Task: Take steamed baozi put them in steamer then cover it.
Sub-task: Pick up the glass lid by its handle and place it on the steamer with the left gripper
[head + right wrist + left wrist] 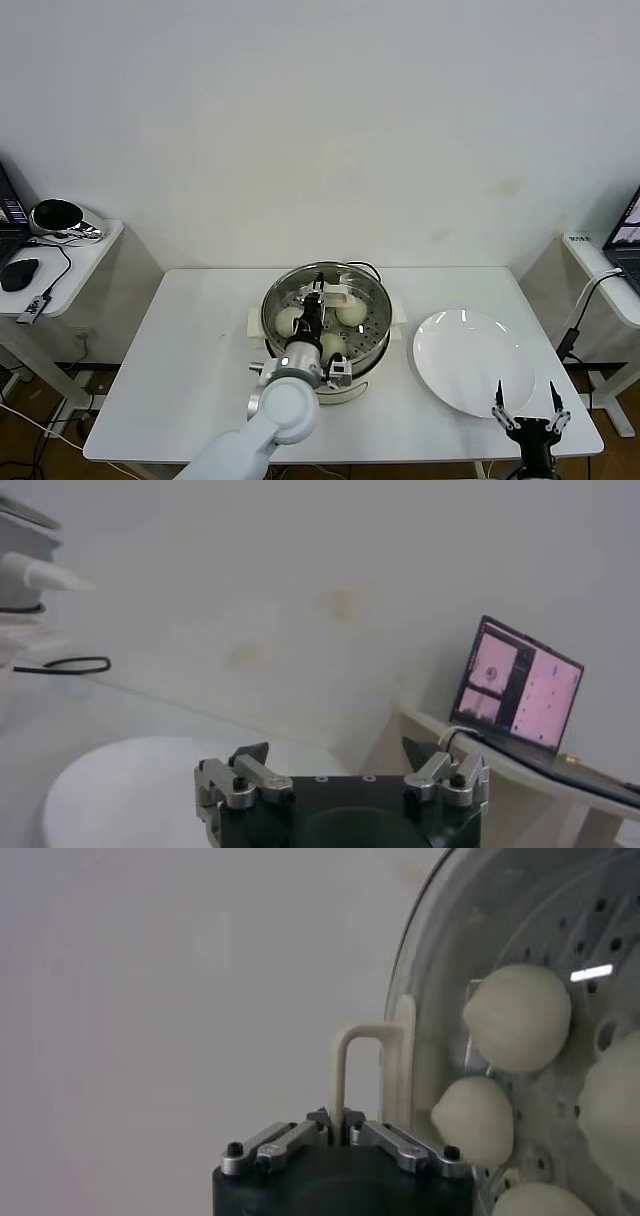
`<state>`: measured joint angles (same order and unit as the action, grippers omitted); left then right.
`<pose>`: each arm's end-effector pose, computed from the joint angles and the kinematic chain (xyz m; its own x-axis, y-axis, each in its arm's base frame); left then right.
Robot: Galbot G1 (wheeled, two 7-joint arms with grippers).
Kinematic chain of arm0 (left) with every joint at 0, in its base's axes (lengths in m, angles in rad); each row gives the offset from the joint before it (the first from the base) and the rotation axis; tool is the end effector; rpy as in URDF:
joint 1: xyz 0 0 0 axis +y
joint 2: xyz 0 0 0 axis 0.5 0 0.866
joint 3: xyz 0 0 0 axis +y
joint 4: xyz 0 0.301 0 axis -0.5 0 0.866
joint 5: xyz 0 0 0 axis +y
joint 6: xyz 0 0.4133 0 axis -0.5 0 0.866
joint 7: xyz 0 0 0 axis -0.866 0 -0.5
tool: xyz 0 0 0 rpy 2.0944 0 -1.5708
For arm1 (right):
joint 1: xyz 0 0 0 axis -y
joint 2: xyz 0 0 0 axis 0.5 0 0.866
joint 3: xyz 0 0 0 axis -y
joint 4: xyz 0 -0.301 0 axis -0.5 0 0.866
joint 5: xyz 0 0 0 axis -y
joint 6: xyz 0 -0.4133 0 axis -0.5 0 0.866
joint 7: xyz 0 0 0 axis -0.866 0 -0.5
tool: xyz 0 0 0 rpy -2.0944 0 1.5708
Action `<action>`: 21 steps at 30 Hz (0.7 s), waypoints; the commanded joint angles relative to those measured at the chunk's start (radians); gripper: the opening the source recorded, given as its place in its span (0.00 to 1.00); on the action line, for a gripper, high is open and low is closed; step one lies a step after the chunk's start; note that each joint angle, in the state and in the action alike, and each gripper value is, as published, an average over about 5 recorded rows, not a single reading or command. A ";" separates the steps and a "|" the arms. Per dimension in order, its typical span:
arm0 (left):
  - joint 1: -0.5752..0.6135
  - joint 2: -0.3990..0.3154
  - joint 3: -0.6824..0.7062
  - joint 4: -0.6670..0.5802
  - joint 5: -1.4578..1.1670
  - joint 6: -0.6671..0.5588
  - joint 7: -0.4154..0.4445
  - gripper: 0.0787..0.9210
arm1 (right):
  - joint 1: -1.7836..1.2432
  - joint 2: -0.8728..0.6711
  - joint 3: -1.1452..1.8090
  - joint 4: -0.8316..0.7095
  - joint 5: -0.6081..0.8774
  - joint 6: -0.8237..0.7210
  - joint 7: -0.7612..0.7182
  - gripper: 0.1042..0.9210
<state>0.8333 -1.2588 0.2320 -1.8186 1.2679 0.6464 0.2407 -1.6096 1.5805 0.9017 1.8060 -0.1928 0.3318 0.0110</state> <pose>0.3432 -0.2002 -0.2062 -0.9864 0.1560 0.0519 0.0587 0.0393 0.9975 0.2061 -0.1464 -0.3735 -0.9629 0.2689 -0.0203 0.2575 0.8945 -0.3654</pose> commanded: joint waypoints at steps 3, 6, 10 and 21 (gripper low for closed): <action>-0.005 -0.011 0.003 0.017 0.006 0.000 -0.001 0.08 | -0.001 0.000 -0.002 0.000 -0.001 0.000 -0.002 0.88; -0.005 -0.011 0.002 0.023 0.006 -0.001 -0.004 0.08 | -0.001 0.000 -0.003 -0.001 -0.002 0.000 -0.002 0.88; -0.004 -0.009 -0.002 0.030 0.004 -0.002 -0.008 0.08 | -0.002 0.000 -0.007 -0.001 -0.002 0.000 -0.004 0.88; 0.009 -0.017 -0.010 0.023 -0.037 -0.001 -0.047 0.09 | -0.006 0.000 -0.012 0.002 -0.003 0.001 -0.006 0.88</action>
<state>0.8384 -1.2736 0.2232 -1.7878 1.2547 0.6433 0.2130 -1.6145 1.5804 0.8910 1.8055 -0.1958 0.3321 0.0056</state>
